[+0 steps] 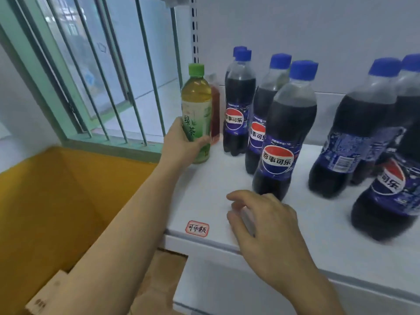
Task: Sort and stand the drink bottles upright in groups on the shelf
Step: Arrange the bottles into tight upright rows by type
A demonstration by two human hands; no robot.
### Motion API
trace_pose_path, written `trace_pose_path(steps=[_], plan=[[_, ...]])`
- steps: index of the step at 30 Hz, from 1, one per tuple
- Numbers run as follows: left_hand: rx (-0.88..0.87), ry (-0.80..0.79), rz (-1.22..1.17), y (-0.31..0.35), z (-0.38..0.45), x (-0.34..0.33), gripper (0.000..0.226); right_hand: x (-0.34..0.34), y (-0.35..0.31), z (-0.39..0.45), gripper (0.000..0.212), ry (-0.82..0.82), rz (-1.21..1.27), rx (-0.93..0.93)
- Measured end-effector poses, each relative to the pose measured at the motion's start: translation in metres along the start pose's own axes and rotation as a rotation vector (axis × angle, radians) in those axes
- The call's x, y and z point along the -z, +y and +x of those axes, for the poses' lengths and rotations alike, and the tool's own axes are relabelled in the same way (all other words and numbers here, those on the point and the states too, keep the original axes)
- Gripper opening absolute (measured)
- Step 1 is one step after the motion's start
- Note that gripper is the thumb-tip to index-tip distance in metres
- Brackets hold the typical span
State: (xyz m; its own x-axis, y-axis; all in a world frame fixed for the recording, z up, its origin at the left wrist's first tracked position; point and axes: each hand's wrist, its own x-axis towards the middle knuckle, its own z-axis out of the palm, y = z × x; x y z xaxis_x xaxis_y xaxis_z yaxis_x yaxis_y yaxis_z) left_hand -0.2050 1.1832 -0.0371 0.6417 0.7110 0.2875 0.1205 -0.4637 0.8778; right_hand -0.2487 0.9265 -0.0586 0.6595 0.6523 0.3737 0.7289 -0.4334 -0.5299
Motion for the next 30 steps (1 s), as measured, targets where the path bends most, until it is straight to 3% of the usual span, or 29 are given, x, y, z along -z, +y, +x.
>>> trace_pose_path(steps=[4, 7, 12, 16, 18, 24, 30], plan=[[-0.248, 0.099, 0.174, 0.001, -0.036, 0.029, 0.067, -0.007, -0.019, 0.002, 0.019, 0.326, 0.494, -0.112], [-0.464, 0.078, 0.273, 0.005, -0.079, 0.06, 0.069, 0.01, -0.036, 0.004, 0.028, 0.498, 0.713, -0.07], [-0.636, -0.074, 0.286, 0.01, -0.127, 0.086, 0.071, 0.033, -0.048, 0.003, 0.042, 0.546, 0.675, -0.023], [-0.676, -0.077, 0.248, 0.015, -0.142, 0.092, 0.073, 0.045, -0.045, -0.006, 0.028, 0.441, 0.574, -0.007], [-0.703, -0.128, 0.237, 0.023, -0.148, 0.089, 0.073, 0.053, -0.043, -0.016, 0.019, 0.473, 0.553, 0.037], [-0.703, -0.31, 0.004, 0.06, -0.184, 0.039, 0.068, 0.1, -0.011, -0.063, 0.011, 0.669, 0.554, 0.009], [-0.294, -0.445, -0.487, 0.1, -0.248, -0.057, 0.07, 0.168, 0.049, -0.148, 0.017, 0.915, 0.724, -0.256]])
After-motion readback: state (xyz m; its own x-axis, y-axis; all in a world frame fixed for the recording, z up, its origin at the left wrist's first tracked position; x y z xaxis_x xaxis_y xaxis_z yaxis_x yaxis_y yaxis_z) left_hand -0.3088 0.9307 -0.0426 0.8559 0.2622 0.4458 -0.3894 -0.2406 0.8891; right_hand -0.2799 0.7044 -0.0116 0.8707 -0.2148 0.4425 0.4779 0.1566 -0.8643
